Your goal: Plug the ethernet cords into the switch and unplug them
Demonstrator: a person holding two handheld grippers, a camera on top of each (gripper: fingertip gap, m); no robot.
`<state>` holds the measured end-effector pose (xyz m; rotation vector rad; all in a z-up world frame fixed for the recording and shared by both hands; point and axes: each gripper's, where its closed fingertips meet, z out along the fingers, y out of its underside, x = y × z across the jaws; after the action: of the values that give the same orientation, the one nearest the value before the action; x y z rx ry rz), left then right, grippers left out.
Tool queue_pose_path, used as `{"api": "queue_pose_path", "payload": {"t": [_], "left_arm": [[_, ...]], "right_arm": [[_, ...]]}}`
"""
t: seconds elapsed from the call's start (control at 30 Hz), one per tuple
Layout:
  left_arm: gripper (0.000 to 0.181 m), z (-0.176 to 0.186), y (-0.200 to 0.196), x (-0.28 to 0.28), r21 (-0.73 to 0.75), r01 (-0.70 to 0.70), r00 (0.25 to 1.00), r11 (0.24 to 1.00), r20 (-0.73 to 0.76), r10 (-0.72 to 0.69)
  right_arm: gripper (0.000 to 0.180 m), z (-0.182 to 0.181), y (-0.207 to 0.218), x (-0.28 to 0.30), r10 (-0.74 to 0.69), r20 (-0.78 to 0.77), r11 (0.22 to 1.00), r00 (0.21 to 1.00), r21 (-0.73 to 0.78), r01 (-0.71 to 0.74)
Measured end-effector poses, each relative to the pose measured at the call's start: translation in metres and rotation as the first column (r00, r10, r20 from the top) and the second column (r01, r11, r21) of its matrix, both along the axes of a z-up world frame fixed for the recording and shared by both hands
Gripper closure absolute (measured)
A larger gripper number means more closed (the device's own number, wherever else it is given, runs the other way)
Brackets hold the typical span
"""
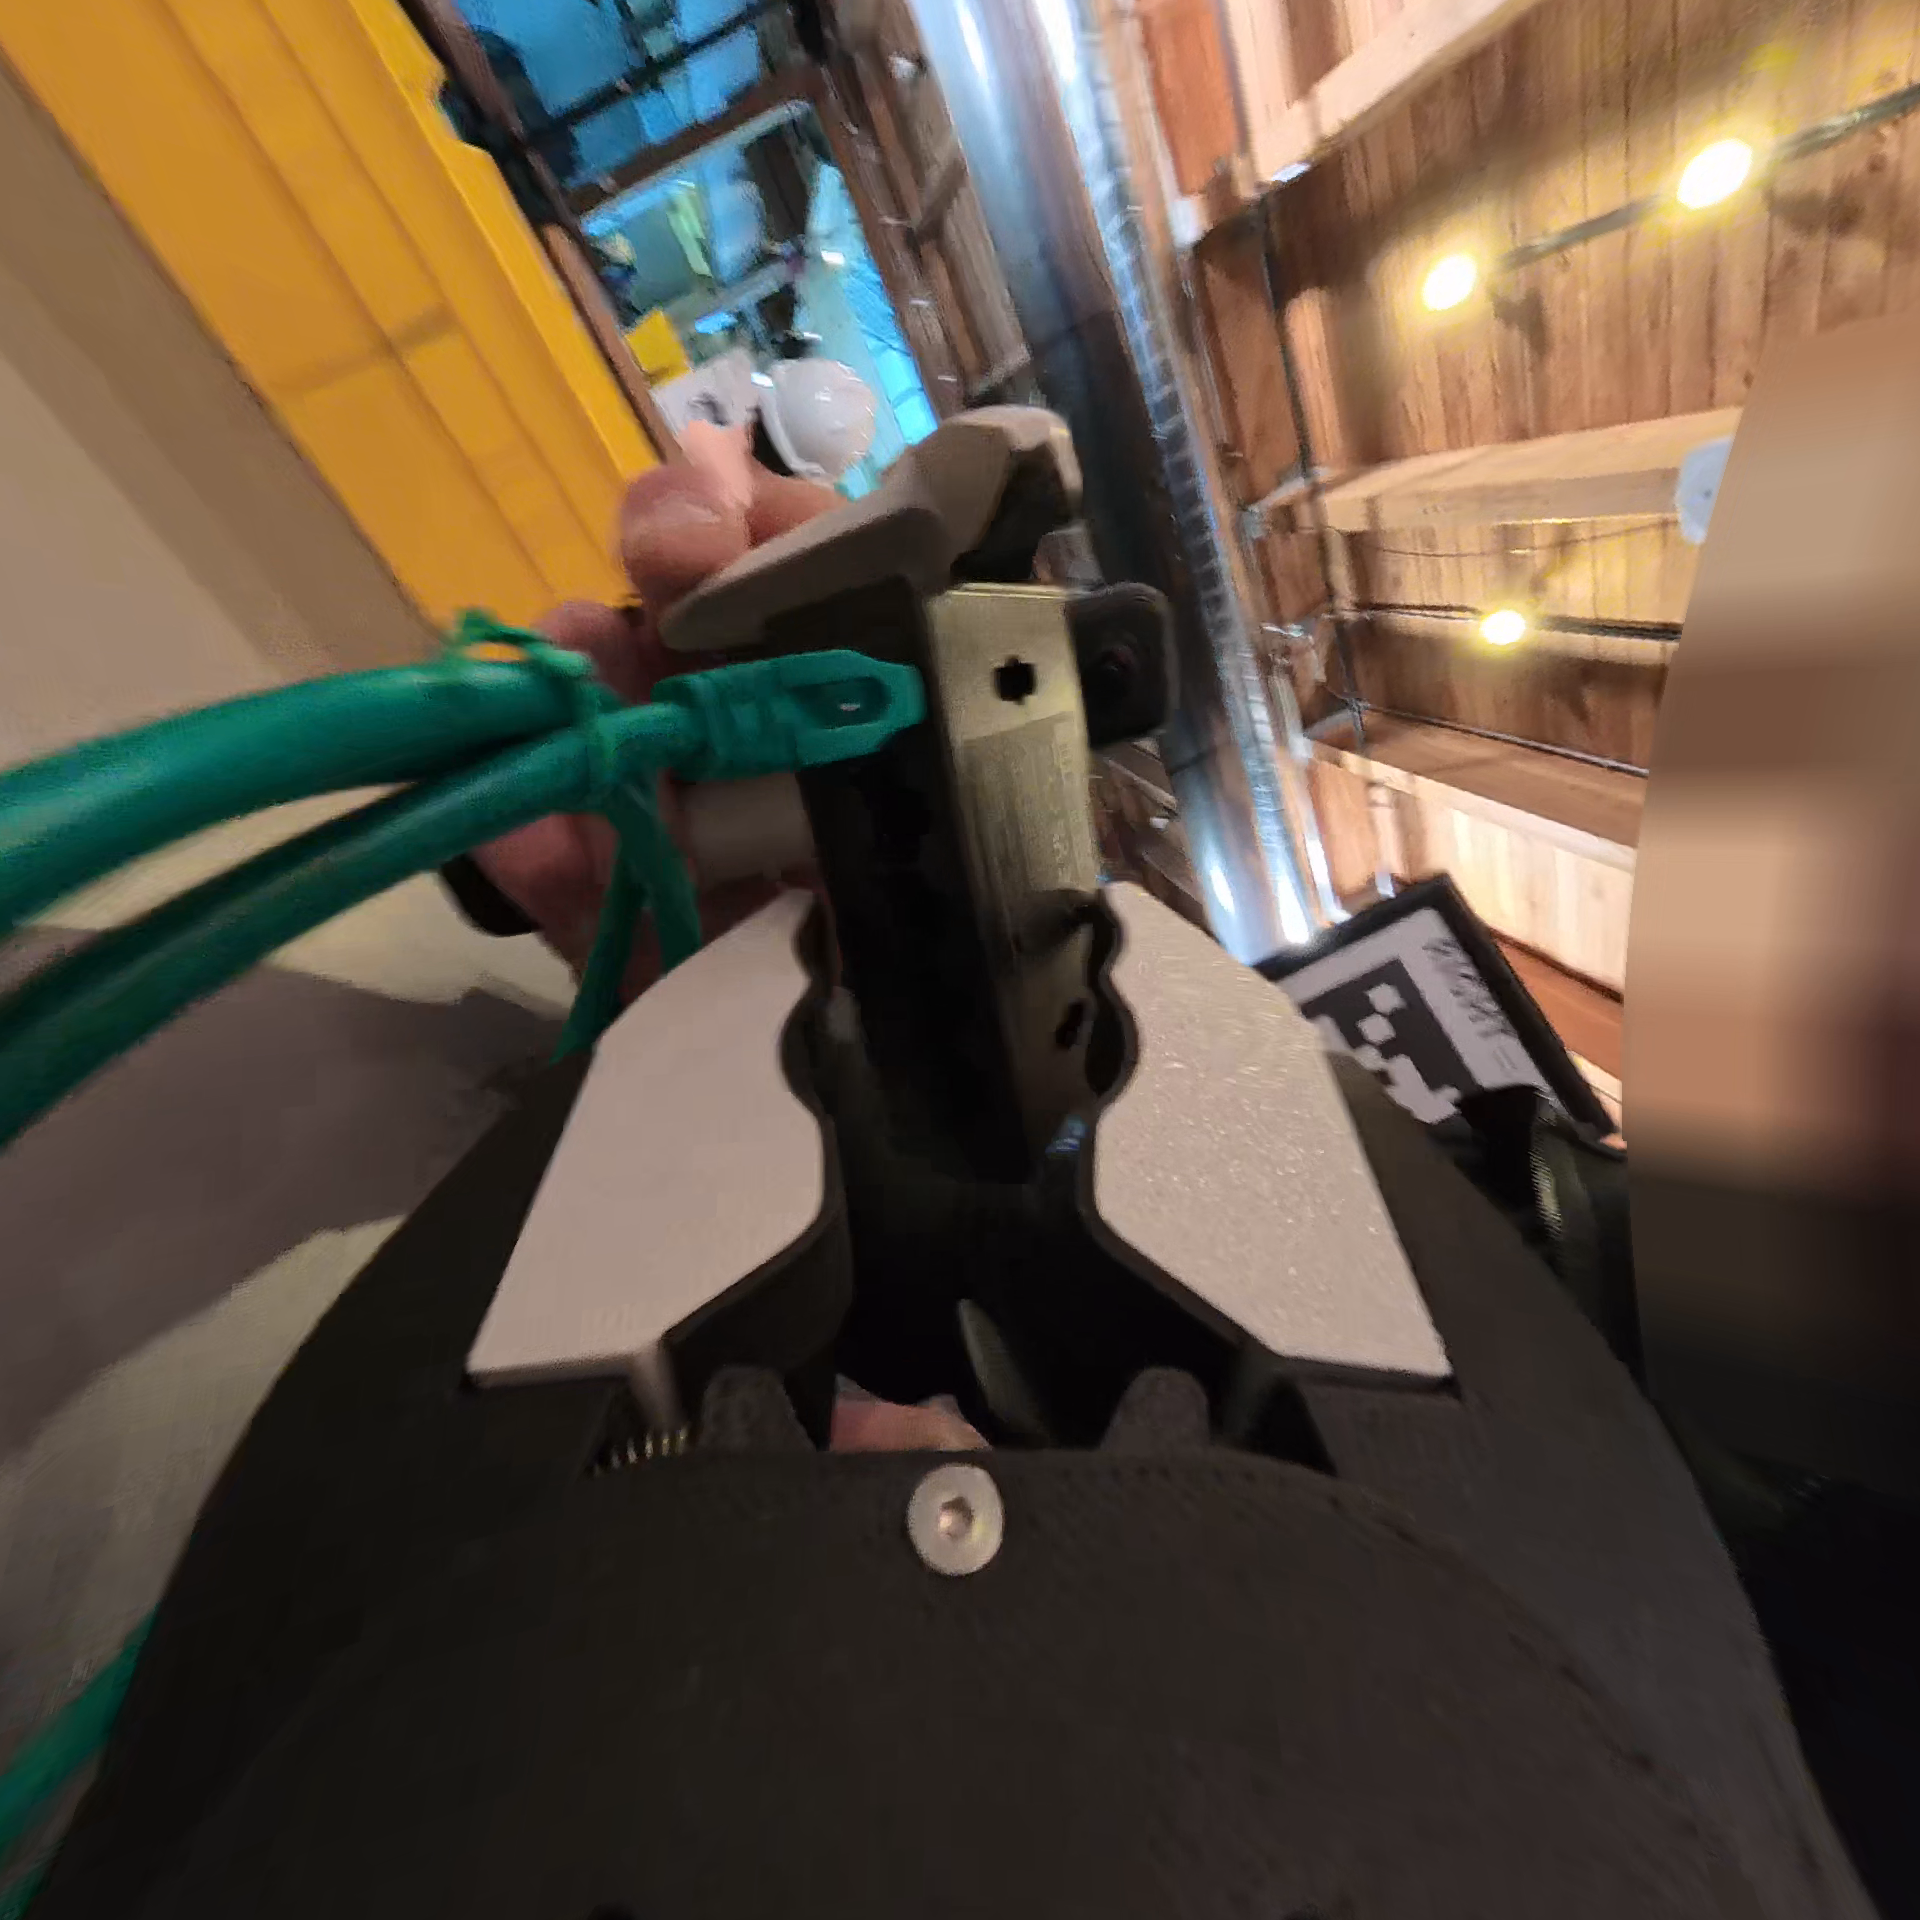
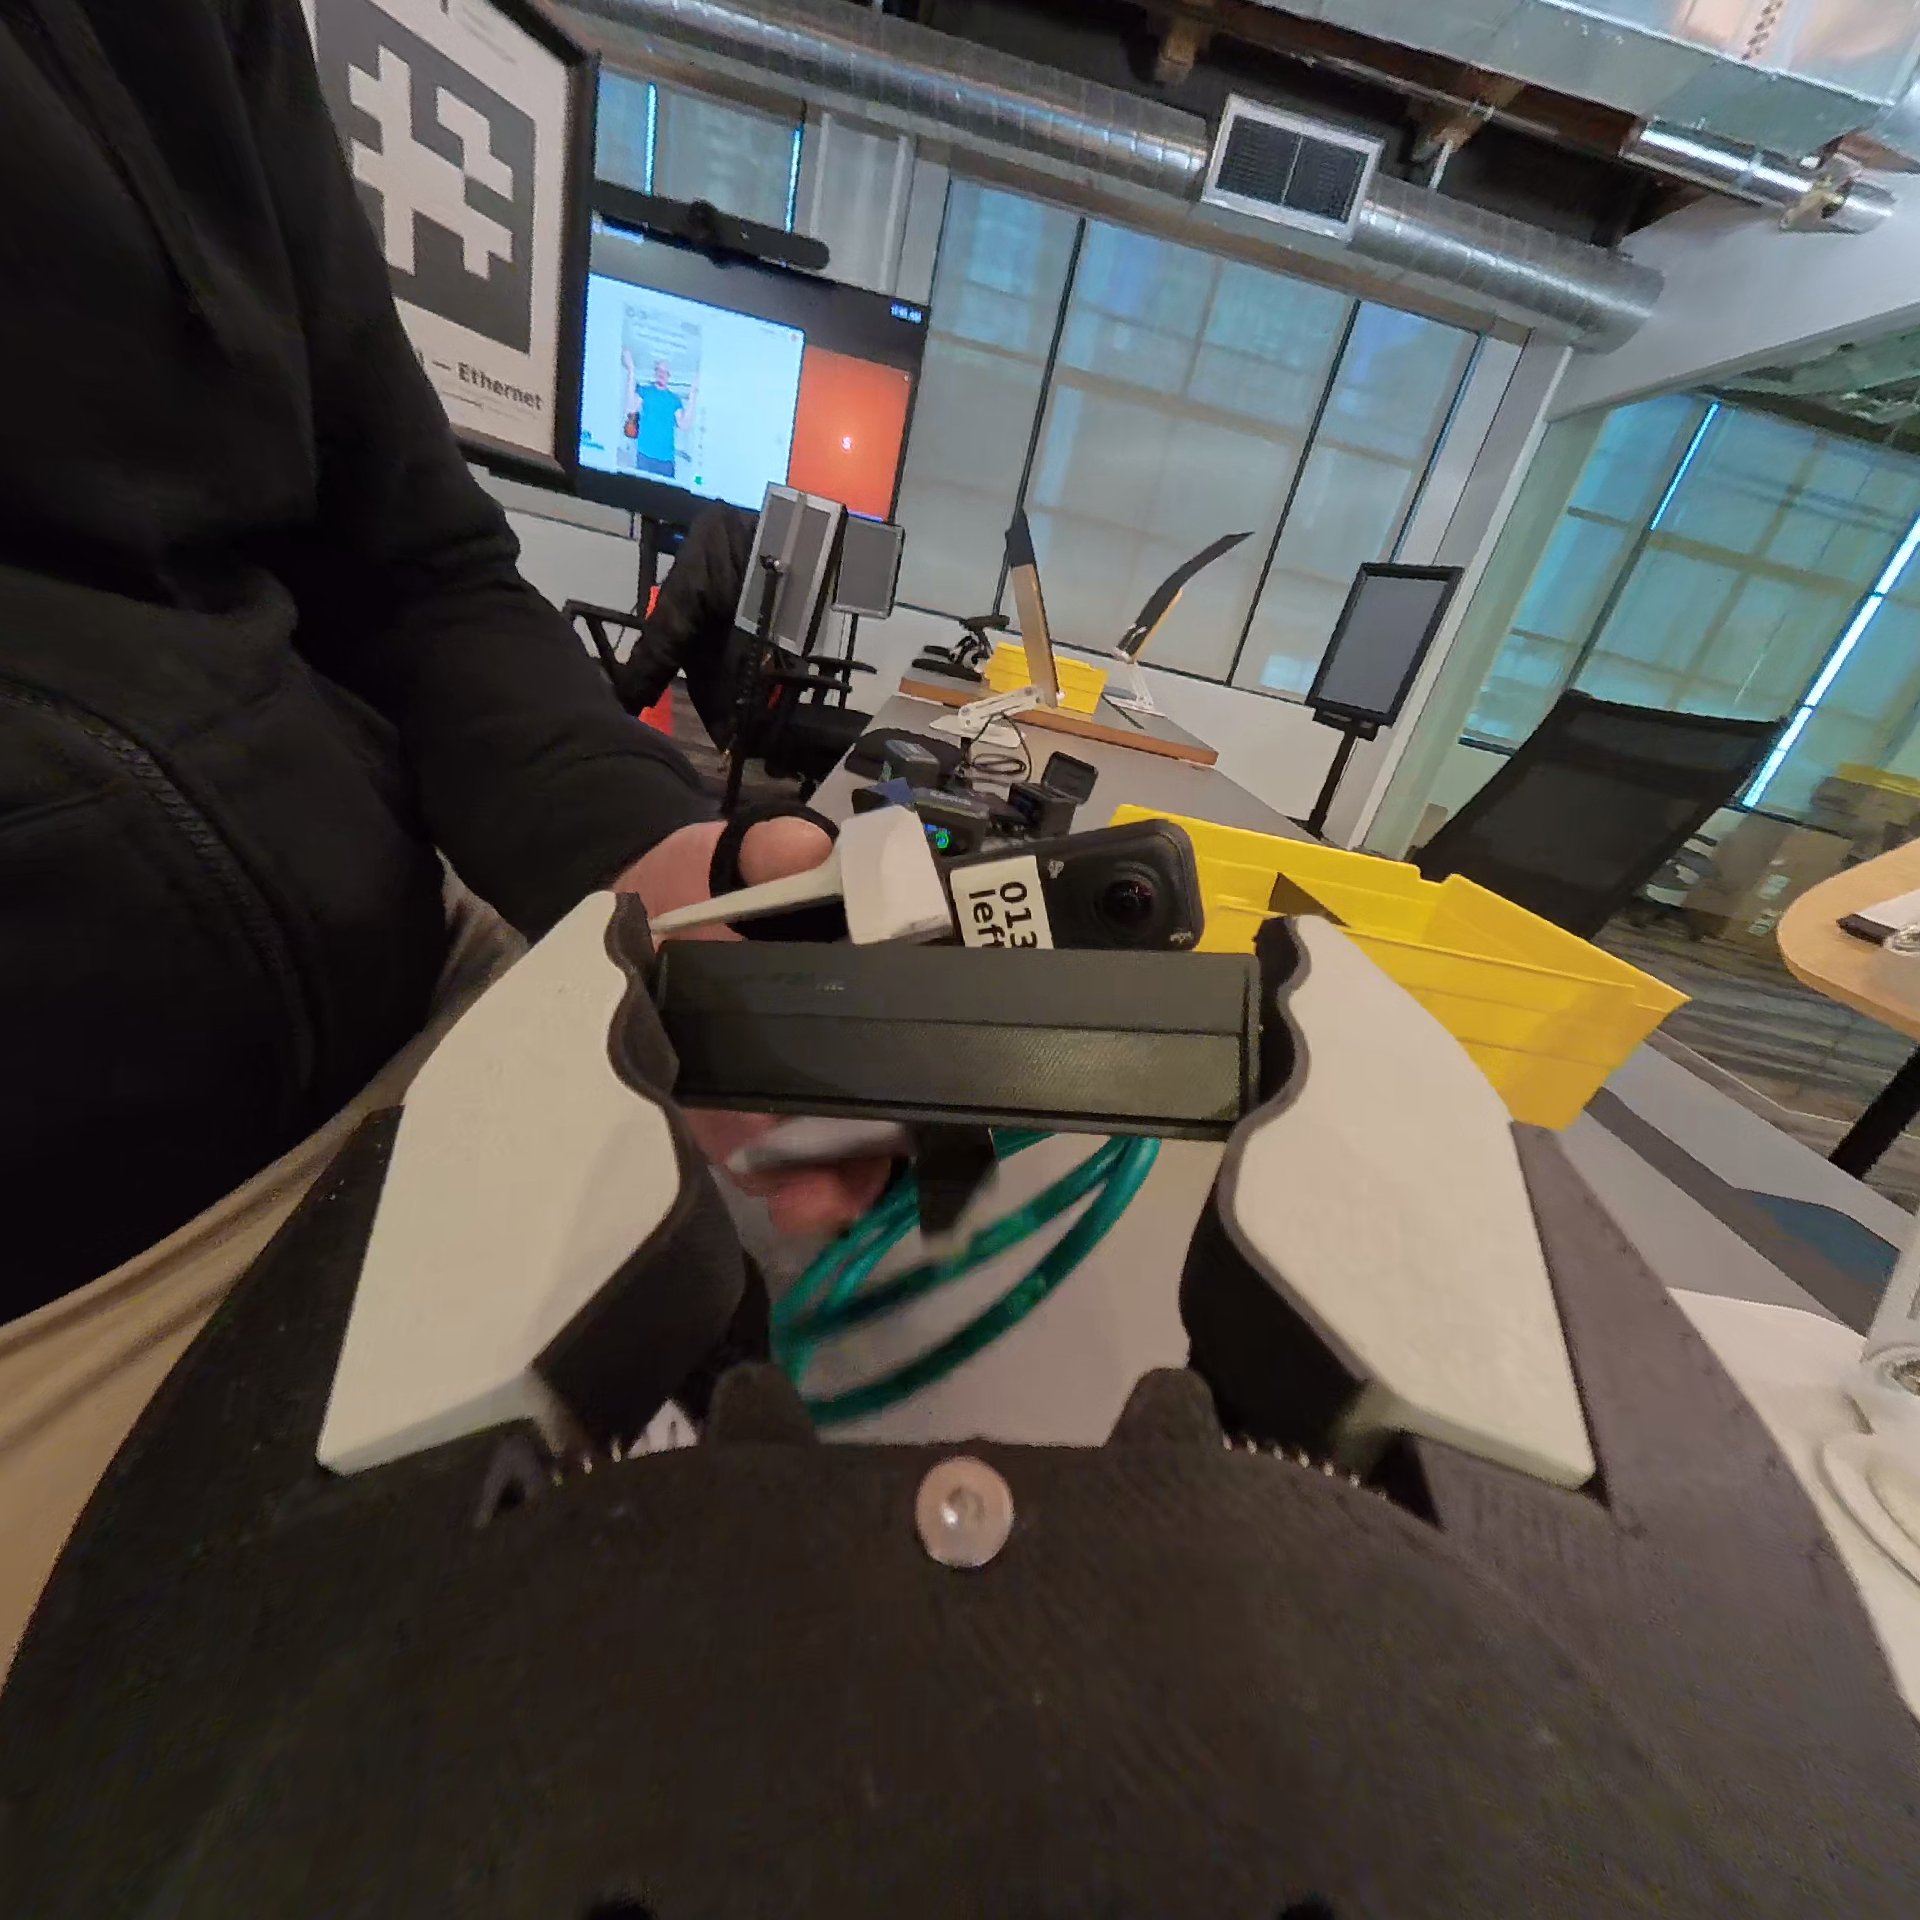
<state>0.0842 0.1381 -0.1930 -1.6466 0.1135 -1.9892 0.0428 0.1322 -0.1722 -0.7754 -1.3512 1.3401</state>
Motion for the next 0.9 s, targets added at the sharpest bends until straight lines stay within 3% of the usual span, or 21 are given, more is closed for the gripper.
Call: {"api": "queue_pose_path", "payload": {"t": [0.1, 0.2, 0.4, 0.47, 0.63, 0.9], "left_arm": [[0.147, 0.003, 0.004, -0.003, 0.062, -0.068, 0.997, 0.996, -0.038, 0.07], [0.153, 0.0, 0.013, -0.012, 0.074, -0.148, 0.981, 0.986, -0.116, 0.156], [0.152, 0.008, 0.02, -0.023, 0.1, -0.271, 0.95, 0.957, -0.13, 0.283], [0.153, 0.005, 0.021, -0.025, 0.094, -0.291, 0.941, 0.952, -0.151, 0.303], [0.153, 0.005, 0.02, -0.025, 0.045, -0.298, 0.949, 0.954, -0.095, 0.301], [0.15, 0.004, 0.015, -0.021, 0.026, -0.251, 0.966, 0.968, -0.049, 0.252]], "right_arm": [[0.07, -0.006, 0.005, 0.0, -0.03, 0.019, 0.999, 0.999, 0.02, 0.03], [0.07, -0.022, 0.015, -0.007, -0.172, 0.109, 0.978, 0.979, 0.139, 0.156], [0.068, -0.016, 0.023, -0.008, -0.274, 0.091, 0.952, 0.957, 0.169, 0.257], [0.078, -0.018, 0.026, -0.009, -0.325, 0.103, 0.931, 0.94, 0.208, 0.299], [0.078, -0.021, 0.025, -0.009, -0.376, 0.11, 0.909, 0.92, 0.236, 0.343], [0.079, -0.016, 0.019, -0.005, -0.306, 0.086, 0.943, 0.948, 0.162, 0.29]]}}
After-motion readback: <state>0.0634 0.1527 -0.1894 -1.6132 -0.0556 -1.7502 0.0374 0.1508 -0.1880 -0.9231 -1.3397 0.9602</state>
